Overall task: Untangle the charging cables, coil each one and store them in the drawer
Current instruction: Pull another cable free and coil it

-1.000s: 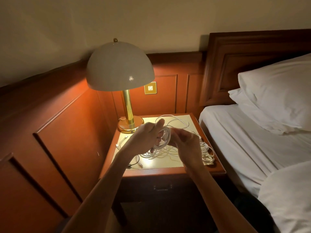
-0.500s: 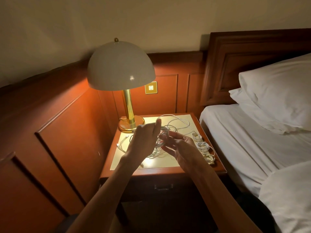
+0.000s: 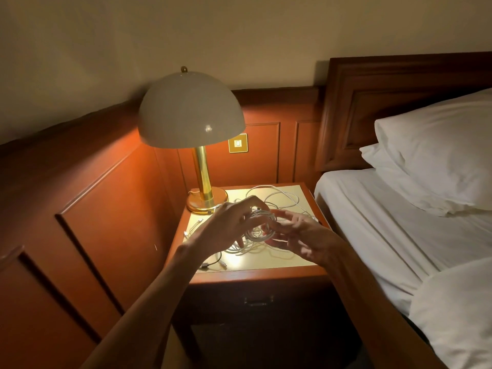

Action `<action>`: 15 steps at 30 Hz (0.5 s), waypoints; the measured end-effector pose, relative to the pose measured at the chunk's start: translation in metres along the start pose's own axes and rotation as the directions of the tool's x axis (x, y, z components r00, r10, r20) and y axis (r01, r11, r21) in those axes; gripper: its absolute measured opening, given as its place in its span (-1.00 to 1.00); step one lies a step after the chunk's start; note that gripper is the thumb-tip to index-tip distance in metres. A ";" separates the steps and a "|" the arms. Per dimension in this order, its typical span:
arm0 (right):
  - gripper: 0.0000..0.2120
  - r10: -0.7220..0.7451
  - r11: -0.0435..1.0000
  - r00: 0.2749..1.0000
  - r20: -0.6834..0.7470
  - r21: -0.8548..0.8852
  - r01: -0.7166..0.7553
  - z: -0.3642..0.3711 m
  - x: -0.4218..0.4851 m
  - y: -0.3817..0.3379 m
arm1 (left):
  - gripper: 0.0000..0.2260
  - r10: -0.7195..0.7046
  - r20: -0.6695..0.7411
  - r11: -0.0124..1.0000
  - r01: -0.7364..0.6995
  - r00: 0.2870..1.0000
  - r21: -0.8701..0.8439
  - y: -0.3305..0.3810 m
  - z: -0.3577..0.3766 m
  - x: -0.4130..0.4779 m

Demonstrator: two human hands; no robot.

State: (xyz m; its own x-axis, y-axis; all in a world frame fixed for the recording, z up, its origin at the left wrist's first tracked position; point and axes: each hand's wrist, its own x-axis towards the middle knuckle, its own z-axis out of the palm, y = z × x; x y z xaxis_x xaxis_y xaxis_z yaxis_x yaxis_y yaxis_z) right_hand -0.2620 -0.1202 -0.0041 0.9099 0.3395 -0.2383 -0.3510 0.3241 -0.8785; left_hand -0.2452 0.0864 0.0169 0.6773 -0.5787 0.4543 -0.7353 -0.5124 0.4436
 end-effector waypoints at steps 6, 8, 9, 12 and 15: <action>-0.28 -0.013 0.999 0.994 0.109 0.042 0.008 -0.007 0.005 -0.002 | -0.79 -0.055 -0.008 0.998 0.055 0.998 0.005 0.006 0.004 0.006; -0.46 -0.038 0.999 0.995 0.094 -0.008 0.039 -0.006 0.003 -0.002 | -0.81 -0.067 -0.018 0.995 0.068 0.998 0.071 0.010 0.007 0.008; -0.48 -0.055 0.997 0.996 0.076 -0.043 0.058 -0.006 0.002 -0.001 | -0.82 -0.056 -0.027 0.992 0.059 0.998 0.111 0.010 0.010 0.009; -0.44 -0.121 0.969 0.993 0.013 -0.215 0.121 0.005 -0.004 -0.002 | -0.82 -0.057 -0.050 0.981 0.065 0.997 0.184 0.013 0.016 0.009; -0.38 -0.256 0.880 0.966 -0.029 -0.421 0.221 0.012 -0.007 0.002 | -0.82 -0.096 -0.084 0.984 0.108 0.992 0.142 0.010 0.019 0.009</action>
State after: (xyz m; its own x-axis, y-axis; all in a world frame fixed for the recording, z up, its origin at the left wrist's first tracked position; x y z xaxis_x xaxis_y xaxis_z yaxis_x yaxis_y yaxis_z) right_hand -0.2720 -0.1112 0.0008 0.9754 0.2199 -0.0174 -0.0153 -0.0113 -0.9998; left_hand -0.2463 0.0641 0.0108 0.7446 -0.4710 0.4729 -0.6540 -0.6567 0.3756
